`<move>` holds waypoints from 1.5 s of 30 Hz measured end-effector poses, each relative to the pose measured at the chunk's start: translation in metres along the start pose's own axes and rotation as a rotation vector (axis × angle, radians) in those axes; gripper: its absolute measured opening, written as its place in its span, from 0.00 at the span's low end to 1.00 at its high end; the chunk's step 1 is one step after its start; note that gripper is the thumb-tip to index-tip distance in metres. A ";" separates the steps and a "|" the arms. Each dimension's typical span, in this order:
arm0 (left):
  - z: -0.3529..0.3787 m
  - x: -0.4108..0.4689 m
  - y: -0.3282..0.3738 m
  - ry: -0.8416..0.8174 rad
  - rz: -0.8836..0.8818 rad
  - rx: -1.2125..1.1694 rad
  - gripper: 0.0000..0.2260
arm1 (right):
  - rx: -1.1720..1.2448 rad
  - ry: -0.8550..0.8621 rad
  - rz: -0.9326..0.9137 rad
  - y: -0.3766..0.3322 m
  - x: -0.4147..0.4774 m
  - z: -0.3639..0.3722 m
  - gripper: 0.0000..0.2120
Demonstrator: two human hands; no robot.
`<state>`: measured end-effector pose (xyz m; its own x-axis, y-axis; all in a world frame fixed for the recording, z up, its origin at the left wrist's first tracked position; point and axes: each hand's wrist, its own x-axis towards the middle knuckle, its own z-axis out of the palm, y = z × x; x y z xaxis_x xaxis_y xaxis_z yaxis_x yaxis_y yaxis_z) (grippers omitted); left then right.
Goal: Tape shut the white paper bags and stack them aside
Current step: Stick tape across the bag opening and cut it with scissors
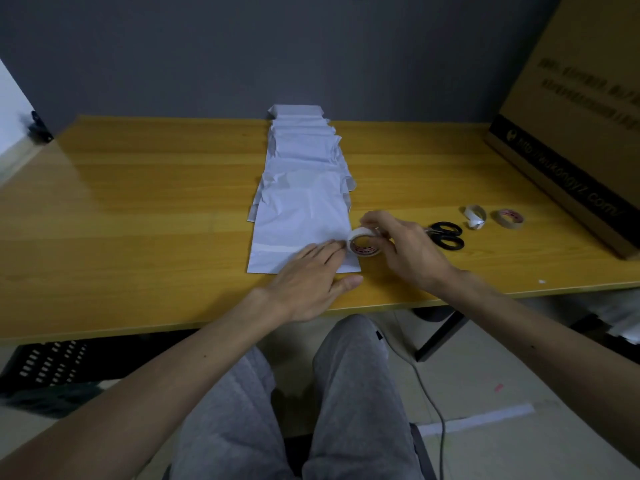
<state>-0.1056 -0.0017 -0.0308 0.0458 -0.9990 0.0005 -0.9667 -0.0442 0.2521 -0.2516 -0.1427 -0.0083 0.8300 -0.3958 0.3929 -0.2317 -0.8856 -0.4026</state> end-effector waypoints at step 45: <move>-0.005 0.004 -0.004 -0.161 -0.038 -0.068 0.28 | 0.092 0.068 -0.006 0.001 0.010 -0.004 0.10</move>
<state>-0.1003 -0.0052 -0.0271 0.0360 -0.9858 -0.1638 -0.9455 -0.0867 0.3138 -0.2458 -0.1490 -0.0014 0.7942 -0.4085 0.4499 -0.1763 -0.8634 -0.4728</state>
